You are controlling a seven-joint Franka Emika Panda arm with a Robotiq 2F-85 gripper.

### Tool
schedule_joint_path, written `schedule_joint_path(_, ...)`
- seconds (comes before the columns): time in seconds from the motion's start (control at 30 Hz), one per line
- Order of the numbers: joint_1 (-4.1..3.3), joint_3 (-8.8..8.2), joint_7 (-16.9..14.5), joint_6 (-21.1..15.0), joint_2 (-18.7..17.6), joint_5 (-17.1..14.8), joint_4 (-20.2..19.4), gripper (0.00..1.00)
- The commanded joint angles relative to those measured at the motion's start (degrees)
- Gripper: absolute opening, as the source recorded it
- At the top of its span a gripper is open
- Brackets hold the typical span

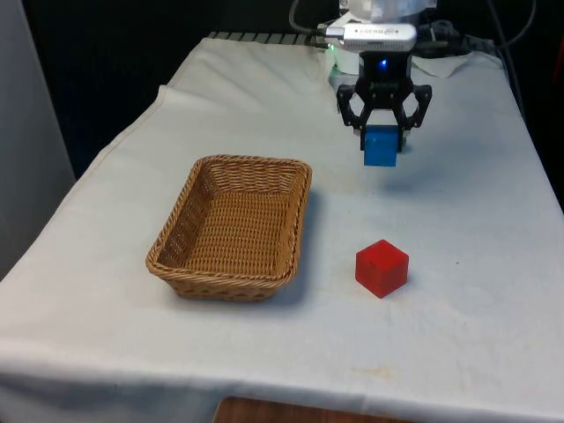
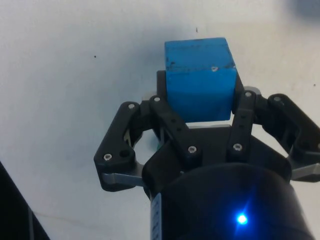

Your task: Place all non-red objects into the basket.

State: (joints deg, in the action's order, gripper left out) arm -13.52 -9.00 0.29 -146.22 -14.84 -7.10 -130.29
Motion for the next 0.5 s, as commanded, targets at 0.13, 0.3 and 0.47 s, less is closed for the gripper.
schedule_joint_path(0.13,-0.06,-0.57,0.46,1.6,1.38,0.52,0.06,0.01)
schedule_joint_path(0.3,0.0,-0.69,0.06,2.29,2.23,0.06,0.29,0.01)
schedule_joint_path(0.47,-0.06,-1.43,0.74,4.87,2.86,0.8,1.78,0.01)
